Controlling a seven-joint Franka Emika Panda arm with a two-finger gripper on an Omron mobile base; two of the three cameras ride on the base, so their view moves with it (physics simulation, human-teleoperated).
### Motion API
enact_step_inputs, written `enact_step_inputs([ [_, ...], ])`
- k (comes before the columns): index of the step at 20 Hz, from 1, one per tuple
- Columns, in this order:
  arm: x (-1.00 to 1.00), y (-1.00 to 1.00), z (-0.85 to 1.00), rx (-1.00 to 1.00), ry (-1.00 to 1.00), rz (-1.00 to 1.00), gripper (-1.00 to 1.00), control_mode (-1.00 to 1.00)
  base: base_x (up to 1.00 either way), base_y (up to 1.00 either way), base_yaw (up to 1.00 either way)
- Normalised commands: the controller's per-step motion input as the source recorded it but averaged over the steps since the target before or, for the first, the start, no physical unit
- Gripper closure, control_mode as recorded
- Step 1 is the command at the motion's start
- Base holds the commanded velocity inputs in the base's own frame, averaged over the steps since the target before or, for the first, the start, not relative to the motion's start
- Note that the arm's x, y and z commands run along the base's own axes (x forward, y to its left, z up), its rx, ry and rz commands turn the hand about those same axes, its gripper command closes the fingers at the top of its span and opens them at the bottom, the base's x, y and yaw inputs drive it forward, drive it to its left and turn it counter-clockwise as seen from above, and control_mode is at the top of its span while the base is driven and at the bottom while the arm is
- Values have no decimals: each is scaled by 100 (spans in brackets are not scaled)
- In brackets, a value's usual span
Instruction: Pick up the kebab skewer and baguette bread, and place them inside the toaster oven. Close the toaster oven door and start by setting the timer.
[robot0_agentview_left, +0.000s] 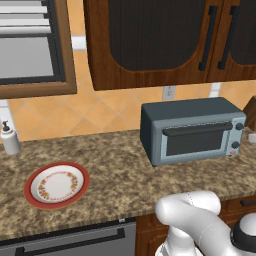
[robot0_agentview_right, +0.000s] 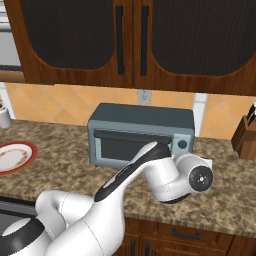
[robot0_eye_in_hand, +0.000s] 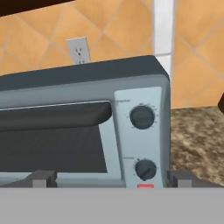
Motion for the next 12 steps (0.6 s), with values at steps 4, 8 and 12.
enact_step_inputs([
  [4,3,-6,-30,0,0,-1,-100,-100,0,0,0],
  [8,13,0,-48,0,-2,-1,-100,-100,0,0,0],
  [12,24,0,-41,0,-4,-1,-100,-100,0,0,0],
])
